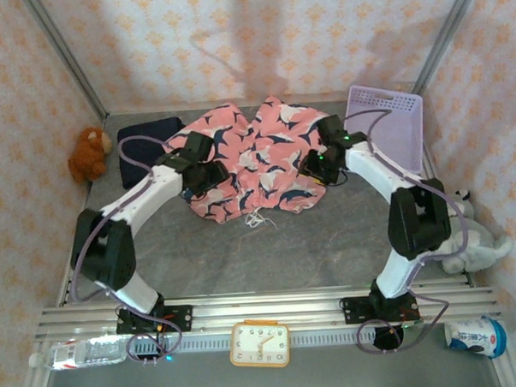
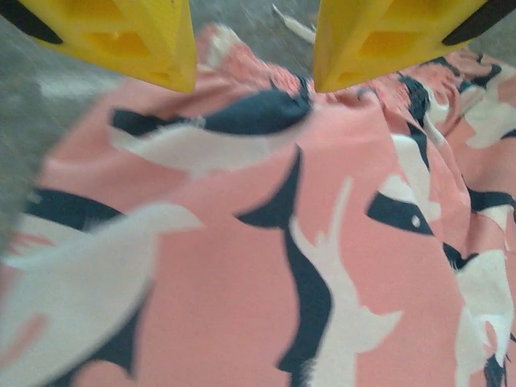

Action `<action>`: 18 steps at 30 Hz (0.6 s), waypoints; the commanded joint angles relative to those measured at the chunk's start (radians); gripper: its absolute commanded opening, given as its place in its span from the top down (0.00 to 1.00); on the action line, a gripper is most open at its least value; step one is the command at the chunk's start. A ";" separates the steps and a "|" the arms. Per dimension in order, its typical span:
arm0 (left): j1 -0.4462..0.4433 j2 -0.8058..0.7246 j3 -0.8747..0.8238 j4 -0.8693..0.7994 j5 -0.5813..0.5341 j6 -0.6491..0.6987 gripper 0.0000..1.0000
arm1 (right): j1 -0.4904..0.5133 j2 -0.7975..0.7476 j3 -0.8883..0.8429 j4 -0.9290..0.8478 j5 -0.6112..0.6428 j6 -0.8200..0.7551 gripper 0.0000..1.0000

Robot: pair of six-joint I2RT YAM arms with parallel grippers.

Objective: Fold and stack the mixed laundry pile

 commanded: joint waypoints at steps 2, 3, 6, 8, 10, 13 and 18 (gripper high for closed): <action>-0.011 0.105 0.006 0.009 -0.139 -0.024 0.43 | 0.014 0.109 0.044 0.056 0.135 0.121 0.57; -0.016 0.121 -0.002 0.012 -0.155 -0.032 0.44 | 0.015 0.140 0.058 0.055 0.156 0.138 0.57; -0.034 0.156 -0.036 0.022 -0.159 -0.073 0.47 | 0.013 0.230 0.109 0.031 0.175 0.157 0.57; -0.059 0.170 -0.063 0.025 -0.143 -0.109 0.49 | 0.012 0.283 0.141 -0.003 0.189 0.168 0.57; -0.100 0.173 -0.091 0.024 -0.126 -0.161 0.51 | 0.009 0.328 0.167 -0.033 0.208 0.179 0.57; -0.182 0.170 -0.133 0.039 -0.083 -0.256 0.54 | -0.008 0.377 0.202 -0.041 0.209 0.174 0.57; -0.355 0.185 -0.161 0.134 0.033 -0.436 0.54 | -0.032 0.478 0.395 -0.150 0.214 0.044 0.55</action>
